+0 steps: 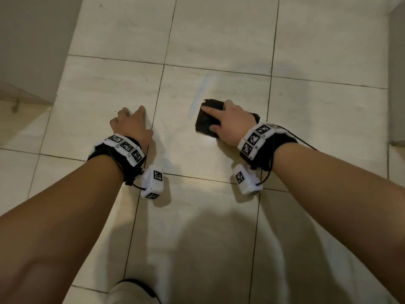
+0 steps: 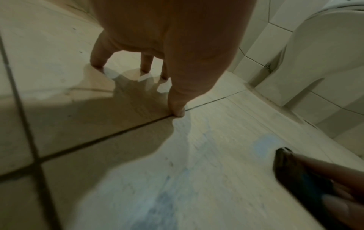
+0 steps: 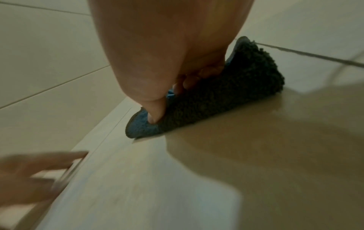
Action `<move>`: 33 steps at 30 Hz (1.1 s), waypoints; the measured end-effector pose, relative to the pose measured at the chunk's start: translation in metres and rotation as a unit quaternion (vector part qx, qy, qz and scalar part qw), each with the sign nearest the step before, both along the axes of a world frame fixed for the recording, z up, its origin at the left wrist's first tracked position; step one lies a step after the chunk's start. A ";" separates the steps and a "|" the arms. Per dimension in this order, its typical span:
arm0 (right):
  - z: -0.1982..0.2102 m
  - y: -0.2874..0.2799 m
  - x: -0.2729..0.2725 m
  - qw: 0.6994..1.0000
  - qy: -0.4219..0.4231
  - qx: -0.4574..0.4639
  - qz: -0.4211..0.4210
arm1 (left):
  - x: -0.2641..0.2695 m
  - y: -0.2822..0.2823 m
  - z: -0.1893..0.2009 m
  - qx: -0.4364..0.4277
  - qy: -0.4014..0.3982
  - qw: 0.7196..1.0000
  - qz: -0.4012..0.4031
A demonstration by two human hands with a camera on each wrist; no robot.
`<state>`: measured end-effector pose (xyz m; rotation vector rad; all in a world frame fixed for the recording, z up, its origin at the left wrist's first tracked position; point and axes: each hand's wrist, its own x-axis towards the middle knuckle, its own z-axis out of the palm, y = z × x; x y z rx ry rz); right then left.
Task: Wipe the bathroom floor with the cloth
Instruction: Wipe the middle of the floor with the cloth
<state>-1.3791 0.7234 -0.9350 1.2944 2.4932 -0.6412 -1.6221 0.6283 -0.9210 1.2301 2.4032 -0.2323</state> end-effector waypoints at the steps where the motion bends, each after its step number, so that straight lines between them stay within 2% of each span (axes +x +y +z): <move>1: 0.000 0.011 0.001 1.000 0.002 -0.004 -0.005 | 0.000 0.000 0.001 0.002 -0.006 1.000 0.004; 6: 0.004 0.069 0.019 0.995 0.016 -0.017 -0.094 | -0.001 0.000 0.007 0.016 -0.033 0.999 0.017; 9: 0.002 0.084 0.027 0.989 0.014 -0.008 -0.150 | -0.002 0.000 0.006 0.033 -0.037 0.999 0.013; 18: -0.007 0.088 0.011 0.982 0.019 0.019 -0.187 | -0.022 -0.002 -0.016 0.047 -0.051 0.996 0.063; 25: 0.001 0.102 -0.024 0.985 -0.005 0.006 -0.173 | -0.027 0.000 -0.026 0.030 -0.048 0.997 0.053; 33: 0.006 0.044 -0.057 0.999 -0.019 0.006 -0.030 | -0.023 0.001 -0.021 0.035 -0.056 0.996 0.052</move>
